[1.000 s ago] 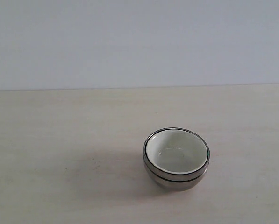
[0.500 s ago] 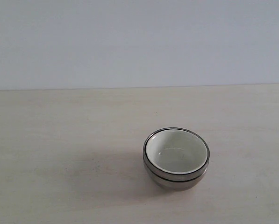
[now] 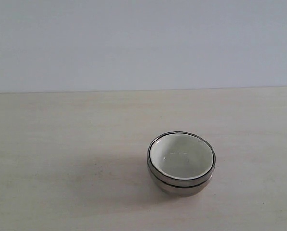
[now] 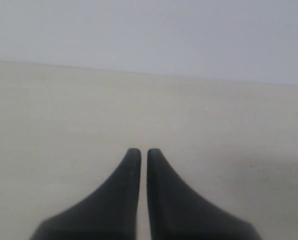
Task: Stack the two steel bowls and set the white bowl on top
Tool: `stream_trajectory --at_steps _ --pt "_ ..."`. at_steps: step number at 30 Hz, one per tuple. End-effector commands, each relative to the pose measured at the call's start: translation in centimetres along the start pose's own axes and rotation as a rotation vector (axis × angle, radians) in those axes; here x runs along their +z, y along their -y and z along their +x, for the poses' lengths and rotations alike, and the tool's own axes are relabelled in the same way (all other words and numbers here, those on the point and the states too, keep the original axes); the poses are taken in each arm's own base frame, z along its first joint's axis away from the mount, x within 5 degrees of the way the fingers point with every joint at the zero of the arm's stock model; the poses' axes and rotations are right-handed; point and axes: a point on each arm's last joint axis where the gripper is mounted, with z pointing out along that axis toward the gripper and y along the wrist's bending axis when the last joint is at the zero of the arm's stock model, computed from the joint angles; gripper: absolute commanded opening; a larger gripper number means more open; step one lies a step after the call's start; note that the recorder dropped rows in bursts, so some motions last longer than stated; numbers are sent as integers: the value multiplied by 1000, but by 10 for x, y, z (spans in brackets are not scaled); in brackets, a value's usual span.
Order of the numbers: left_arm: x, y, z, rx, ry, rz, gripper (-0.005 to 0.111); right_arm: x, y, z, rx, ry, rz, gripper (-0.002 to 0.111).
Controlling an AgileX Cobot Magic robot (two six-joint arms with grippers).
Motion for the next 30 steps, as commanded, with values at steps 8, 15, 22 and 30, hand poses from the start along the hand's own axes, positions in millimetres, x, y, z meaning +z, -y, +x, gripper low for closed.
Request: stream_trajectory --at_steps 8,15,22,30 --pt "0 0 1 -8 1 -3 4 12 -1 33 -71 -77 18 0" --pt "0 0 1 -8 1 -3 4 26 13 93 -23 -185 50 0" --pt "0 0 1 -8 1 -3 4 27 28 155 16 -275 85 0" --pt "0 0 1 -8 1 -3 4 15 44 220 33 -329 118 0"
